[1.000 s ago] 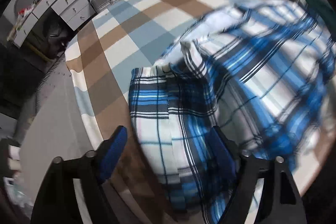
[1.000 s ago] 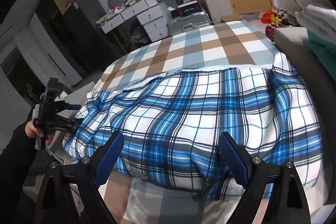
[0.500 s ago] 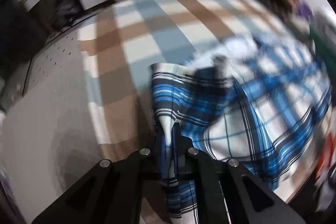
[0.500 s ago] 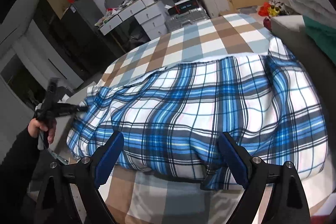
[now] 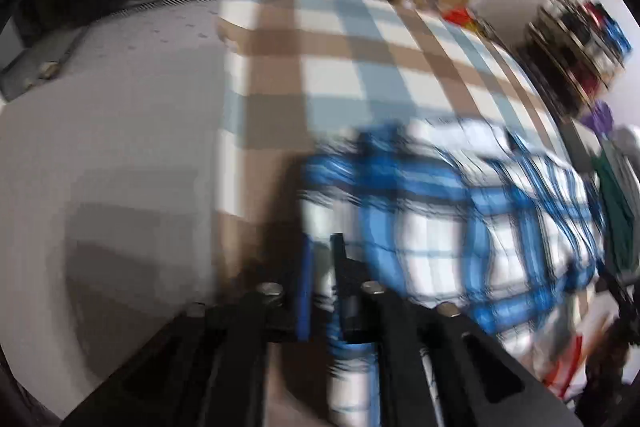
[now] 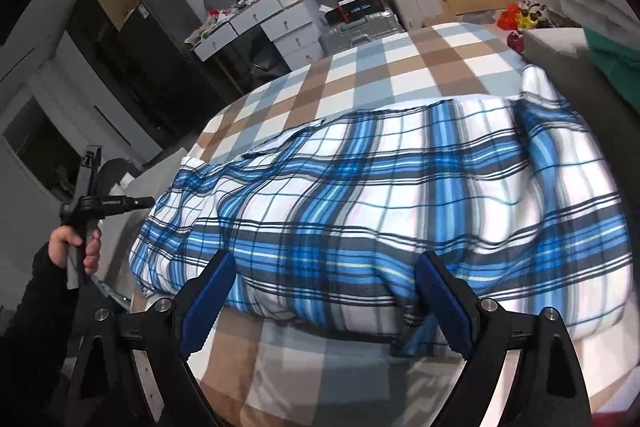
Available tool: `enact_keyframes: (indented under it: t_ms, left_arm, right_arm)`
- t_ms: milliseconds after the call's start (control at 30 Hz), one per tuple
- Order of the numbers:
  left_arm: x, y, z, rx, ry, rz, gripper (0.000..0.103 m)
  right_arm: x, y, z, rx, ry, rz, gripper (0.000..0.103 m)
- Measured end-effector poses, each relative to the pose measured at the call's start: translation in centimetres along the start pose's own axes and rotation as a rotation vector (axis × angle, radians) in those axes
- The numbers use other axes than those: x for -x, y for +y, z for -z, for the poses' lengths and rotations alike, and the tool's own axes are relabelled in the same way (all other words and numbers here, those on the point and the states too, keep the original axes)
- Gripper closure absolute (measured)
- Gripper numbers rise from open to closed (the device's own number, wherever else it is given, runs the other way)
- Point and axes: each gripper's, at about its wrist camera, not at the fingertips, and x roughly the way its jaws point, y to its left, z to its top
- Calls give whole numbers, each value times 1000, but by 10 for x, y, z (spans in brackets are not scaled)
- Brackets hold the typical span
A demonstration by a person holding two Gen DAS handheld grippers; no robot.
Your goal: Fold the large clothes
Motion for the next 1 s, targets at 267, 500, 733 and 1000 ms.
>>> enact_keyframes:
  t_ms: [267, 500, 733, 1000]
  left_arm:
    - [-26, -7, 23, -5, 65, 38, 33]
    - [-26, -6, 30, -1, 83, 114, 100]
    - [-8, -3, 22, -1, 66, 133, 102]
    - [16, 8, 9, -26, -4, 97, 103]
  right_arm:
    - [29, -52, -17, -25, -35, 214, 11]
    - [-2, -96, -27, 13, 50, 455, 12]
    - [-2, -127, -31, -123, 45, 182, 97]
    - [29, -122, -50, -142, -70, 149, 101]
